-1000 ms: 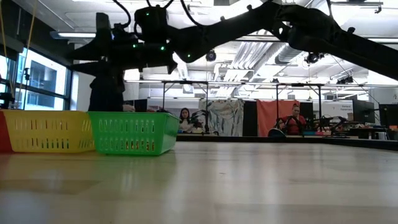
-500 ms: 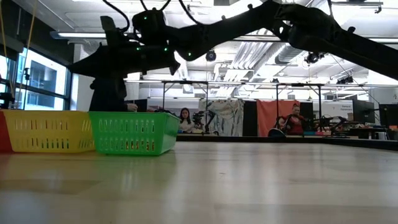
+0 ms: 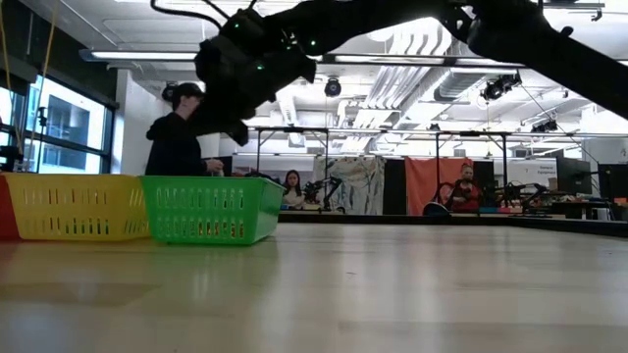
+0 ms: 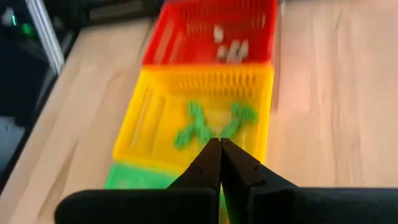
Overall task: Sort Halloween decoration
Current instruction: Put the white skull toy into the red bin
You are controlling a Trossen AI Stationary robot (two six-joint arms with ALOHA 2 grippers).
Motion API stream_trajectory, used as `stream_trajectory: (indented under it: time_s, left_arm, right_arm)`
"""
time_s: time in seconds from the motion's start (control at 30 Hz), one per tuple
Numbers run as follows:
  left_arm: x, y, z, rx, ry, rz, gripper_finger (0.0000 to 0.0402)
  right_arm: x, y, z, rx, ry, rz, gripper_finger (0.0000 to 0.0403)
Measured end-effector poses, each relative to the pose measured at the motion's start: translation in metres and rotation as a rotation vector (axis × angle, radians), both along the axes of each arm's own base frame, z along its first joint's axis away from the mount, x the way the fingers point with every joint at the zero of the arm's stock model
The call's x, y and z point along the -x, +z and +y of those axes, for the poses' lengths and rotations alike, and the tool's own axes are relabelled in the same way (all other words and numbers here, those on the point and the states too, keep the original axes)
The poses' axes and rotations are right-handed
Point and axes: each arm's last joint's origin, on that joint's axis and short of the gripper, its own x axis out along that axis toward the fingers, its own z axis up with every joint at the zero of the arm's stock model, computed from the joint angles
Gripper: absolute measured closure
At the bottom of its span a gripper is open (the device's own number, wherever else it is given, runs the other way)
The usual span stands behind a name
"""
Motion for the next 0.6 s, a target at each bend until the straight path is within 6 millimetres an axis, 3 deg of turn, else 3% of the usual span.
stream_trajectory:
  time_s: [0.27,0.6]
  left_arm:
    - [0.000,0.000,0.000,0.000,0.000,-0.002,0.0243]
    - [0.000,0.001,0.000,0.001,0.000,-0.007,0.0243]
  right_arm:
    - [0.021,-0.001,0.001,0.032,0.076,0.161,0.0403]
    - [0.053,0.024,-0.004,0.091,0.061,0.191,0.0403]
